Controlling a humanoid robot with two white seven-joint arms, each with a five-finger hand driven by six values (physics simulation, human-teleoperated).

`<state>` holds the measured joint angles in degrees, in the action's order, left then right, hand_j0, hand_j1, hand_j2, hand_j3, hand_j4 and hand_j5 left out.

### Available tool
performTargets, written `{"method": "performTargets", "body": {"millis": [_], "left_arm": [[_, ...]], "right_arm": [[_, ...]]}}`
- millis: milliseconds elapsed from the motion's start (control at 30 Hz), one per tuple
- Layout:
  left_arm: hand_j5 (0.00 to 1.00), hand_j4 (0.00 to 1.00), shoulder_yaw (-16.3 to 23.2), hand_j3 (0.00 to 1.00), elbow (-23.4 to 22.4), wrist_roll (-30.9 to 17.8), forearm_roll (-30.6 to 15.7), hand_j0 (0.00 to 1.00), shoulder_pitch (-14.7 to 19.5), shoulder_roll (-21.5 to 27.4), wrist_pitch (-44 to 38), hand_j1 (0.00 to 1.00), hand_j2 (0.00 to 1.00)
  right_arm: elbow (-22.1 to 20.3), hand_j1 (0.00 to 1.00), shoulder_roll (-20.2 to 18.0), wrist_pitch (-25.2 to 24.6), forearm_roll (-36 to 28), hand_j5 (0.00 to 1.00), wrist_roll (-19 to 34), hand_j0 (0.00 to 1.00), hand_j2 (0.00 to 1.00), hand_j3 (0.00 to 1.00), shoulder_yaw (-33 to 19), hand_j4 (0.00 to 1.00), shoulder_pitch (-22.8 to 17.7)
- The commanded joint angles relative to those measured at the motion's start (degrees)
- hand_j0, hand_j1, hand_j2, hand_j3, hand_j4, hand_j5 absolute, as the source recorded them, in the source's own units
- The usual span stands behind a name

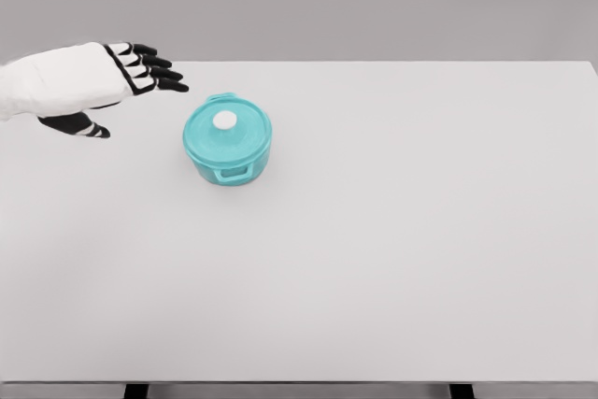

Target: Open the lid of the pot with left arm

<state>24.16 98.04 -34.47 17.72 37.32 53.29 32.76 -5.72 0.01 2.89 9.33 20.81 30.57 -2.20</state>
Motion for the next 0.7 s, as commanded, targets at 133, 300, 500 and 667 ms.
{"method": "performTargets", "body": {"millis": [133,300,500,667], "left_arm": [[1.0,1.0,20.66,1.0,-9.53,-0.53,0.12,1.0,11.8,-5.12,0.02,1.0,1.0],[1.0,1.0,22.68,1.0,-16.56,-0.53,-0.23,1.0,15.67,-10.48,-2.69,1.0,1.0],[1.0,1.0,26.64,1.0,-18.5,-0.53,-1.19,1.0,18.48,-14.88,-9.29,1.0,1.0],[0.99,0.99,29.27,0.99,-18.77,-0.53,-2.51,0.99,19.36,-15.58,-9.47,0.99,0.99]], "right_arm": [[0.01,1.0,-0.01,0.01,-0.02,1.0,0.02,1.0,1.0,1.0,0.01,1.0,0.0],[0.01,1.0,-0.01,0.01,-0.02,1.0,0.02,1.0,1.0,1.0,0.01,1.0,0.0],[0.01,1.0,-0.01,0.01,-0.02,1.0,0.02,1.0,1.0,1.0,0.01,1.0,0.0],[0.01,1.0,-0.01,0.01,-0.02,1.0,0.02,1.0,1.0,1.0,0.01,1.0,0.0]]}}
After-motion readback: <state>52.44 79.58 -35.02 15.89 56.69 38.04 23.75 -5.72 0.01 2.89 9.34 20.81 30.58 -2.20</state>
